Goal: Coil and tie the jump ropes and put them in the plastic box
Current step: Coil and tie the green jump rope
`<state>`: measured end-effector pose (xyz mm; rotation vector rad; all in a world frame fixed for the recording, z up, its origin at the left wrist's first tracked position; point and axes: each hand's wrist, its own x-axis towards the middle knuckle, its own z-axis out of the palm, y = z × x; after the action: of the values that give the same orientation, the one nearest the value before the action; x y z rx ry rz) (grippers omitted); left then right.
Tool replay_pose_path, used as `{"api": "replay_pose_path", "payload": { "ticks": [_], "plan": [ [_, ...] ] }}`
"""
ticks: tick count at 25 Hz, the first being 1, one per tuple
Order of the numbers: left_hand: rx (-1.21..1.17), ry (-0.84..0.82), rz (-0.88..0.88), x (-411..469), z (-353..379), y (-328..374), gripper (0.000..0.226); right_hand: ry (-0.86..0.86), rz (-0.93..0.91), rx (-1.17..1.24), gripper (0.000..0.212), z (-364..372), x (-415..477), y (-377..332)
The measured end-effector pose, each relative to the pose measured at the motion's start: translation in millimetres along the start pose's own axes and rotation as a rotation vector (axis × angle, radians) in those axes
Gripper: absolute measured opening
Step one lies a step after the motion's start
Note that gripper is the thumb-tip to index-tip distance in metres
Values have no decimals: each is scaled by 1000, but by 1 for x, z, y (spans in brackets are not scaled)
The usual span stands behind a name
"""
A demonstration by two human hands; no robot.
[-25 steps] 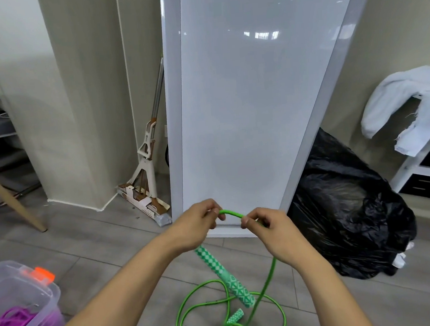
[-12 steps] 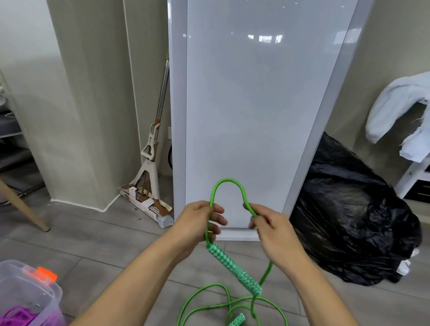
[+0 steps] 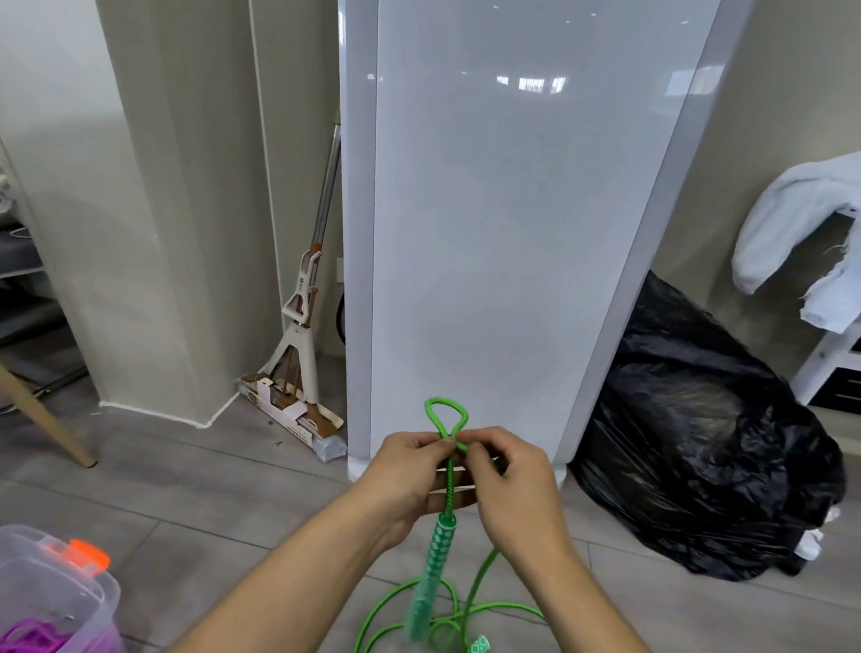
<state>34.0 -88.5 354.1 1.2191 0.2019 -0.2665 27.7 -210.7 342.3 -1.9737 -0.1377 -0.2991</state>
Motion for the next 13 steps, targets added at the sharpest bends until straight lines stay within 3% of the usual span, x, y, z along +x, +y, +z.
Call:
{"api": "replay_pose_path", "payload": {
  "ticks": [3, 7, 10, 13],
  "plan": [
    [-18, 87, 7, 1, -2, 2, 25, -130, -25, -52, 35, 4, -2, 3],
    [13, 153, 61, 6, -3, 6, 19, -65, 83, -34, 12, 0, -3, 1],
    [-20, 259, 102, 11, -4, 10, 17, -61, 60, -115, 9, -5, -1, -2],
    [-223, 390, 155, 23, -22, 21, 14, -238, 37, -197, 12, -12, -1, -1]
  ]
}}
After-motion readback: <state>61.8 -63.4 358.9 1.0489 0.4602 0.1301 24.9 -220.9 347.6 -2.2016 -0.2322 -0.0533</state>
